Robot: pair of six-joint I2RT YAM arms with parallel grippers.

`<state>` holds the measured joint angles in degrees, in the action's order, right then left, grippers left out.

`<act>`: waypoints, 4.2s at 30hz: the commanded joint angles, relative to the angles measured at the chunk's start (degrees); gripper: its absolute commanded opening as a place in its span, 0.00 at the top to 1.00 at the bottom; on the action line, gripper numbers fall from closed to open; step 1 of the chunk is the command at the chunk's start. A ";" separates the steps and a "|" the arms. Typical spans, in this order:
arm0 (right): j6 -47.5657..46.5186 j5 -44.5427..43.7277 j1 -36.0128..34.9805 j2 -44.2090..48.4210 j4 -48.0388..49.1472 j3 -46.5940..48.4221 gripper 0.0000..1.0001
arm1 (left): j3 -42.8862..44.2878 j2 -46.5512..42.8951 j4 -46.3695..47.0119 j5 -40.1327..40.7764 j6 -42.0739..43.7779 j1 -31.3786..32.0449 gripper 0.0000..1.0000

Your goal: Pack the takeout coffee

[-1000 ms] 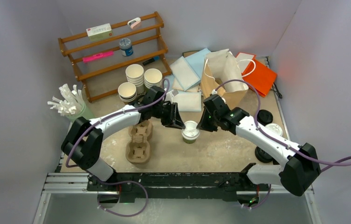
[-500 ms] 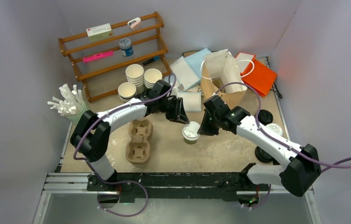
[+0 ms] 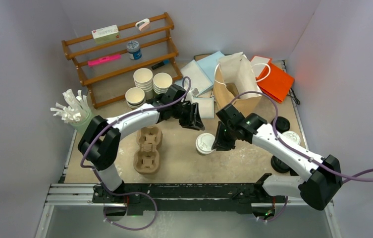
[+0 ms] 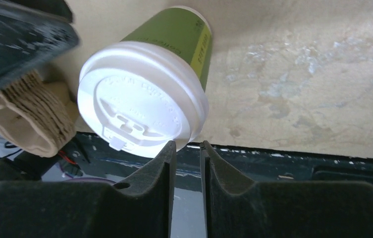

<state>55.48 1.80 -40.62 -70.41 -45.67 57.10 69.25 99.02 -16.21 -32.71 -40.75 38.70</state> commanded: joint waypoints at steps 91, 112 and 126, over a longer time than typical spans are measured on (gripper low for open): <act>-12.20 3.08 3.36 -7.19 2.01 0.07 0.83 | -13.13 -10.28 2.43 7.57 -18.19 4.11 0.76; -11.32 1.98 3.36 -4.36 -3.73 4.94 0.79 | -4.53 -6.81 -2.43 9.11 -10.21 3.58 0.74; -9.28 -1.63 3.39 2.44 -6.88 4.73 0.65 | 2.10 -6.26 -3.46 8.97 -6.30 1.81 0.62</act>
<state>45.89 2.37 -37.12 -70.48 -49.58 60.18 67.99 94.83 -18.37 -25.23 -50.06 41.76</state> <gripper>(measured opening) 0.345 0.344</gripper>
